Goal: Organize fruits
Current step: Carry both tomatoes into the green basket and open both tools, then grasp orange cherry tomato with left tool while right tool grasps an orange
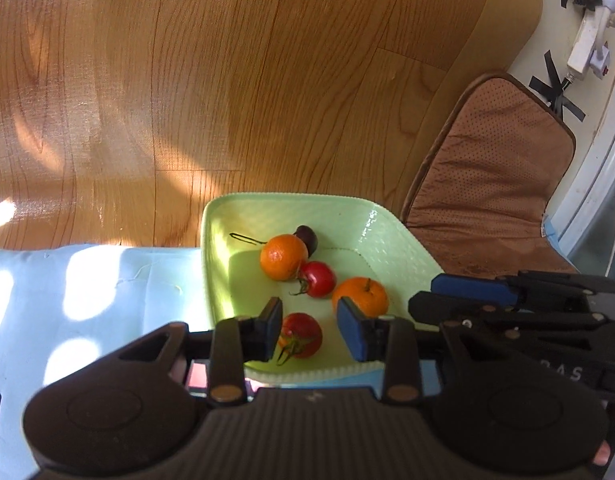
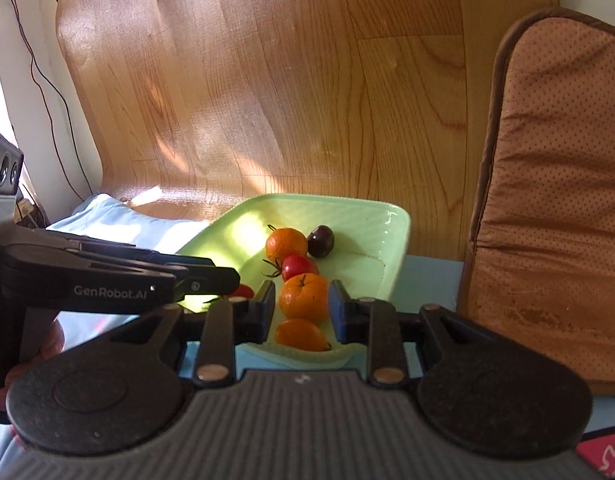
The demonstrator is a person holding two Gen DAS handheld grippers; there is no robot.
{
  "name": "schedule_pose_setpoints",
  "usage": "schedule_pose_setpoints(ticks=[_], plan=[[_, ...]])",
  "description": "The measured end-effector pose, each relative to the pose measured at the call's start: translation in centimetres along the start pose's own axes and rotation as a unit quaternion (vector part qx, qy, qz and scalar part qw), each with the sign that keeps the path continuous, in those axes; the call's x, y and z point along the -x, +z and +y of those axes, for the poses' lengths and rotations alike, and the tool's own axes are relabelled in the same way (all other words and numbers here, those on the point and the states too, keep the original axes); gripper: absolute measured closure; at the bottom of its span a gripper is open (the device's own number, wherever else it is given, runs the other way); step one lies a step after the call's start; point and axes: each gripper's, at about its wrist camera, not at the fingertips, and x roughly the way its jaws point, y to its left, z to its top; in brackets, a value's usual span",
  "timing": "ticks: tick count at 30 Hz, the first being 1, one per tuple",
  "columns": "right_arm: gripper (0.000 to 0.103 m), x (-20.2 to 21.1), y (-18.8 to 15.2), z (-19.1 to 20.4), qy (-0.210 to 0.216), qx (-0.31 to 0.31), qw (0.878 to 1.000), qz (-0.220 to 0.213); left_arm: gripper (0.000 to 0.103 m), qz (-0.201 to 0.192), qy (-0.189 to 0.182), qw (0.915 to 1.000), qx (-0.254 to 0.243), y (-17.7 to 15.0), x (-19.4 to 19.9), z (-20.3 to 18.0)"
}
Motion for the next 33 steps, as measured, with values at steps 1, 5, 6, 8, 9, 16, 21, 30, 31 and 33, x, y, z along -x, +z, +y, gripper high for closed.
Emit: schedule_pose_setpoints(ticks=[1,5,6,8,9,16,21,30,31,33], plan=[[0.071,0.7,-0.1,-0.1,0.001,-0.004,1.000,-0.006,0.072,-0.004,-0.002,1.0000,0.003,0.0,0.7,0.0],[0.071,3.7,-1.0,-0.2,0.009,-0.019,1.000,-0.022,0.071,-0.032,-0.016,0.9993,0.009,-0.8,5.0,0.2],[0.071,4.6,-1.6,-0.1,0.012,-0.021,0.999,-0.025,0.070,-0.037,-0.020,0.9991,0.010,-1.3,6.1,0.2],[0.071,6.3,-2.8,0.1,0.017,-0.023,0.999,-0.026,0.068,-0.046,-0.025,0.9985,0.012,-2.5,8.2,0.1],[0.071,7.2,-3.7,0.3,0.021,-0.024,0.999,-0.027,0.067,-0.049,-0.026,0.9984,0.013,-3.3,9.2,0.0],[0.071,10.1,-9.0,1.3,0.008,-0.032,0.999,-0.018,0.066,-0.040,-0.030,0.9983,0.031,-9.2,12.2,-0.2],[0.053,9.7,-10.4,1.9,-0.005,-0.020,1.000,-0.003,0.063,-0.022,-0.037,0.9984,0.036,-11.6,11.6,-1.2],[0.053,7.4,-10.0,2.4,-0.008,0.004,1.000,0.017,0.054,-0.018,0.004,0.9995,-0.025,-12.9,9.5,-4.1],[0.053,7.0,-10.0,2.4,-0.008,0.004,1.000,0.022,0.054,-0.014,0.006,0.9996,-0.023,-13.0,9.1,-4.1],[0.063,6.8,-10.2,2.6,-0.014,0.006,1.000,0.022,0.059,-0.012,0.012,0.9995,-0.025,-13.3,8.7,-4.1]])
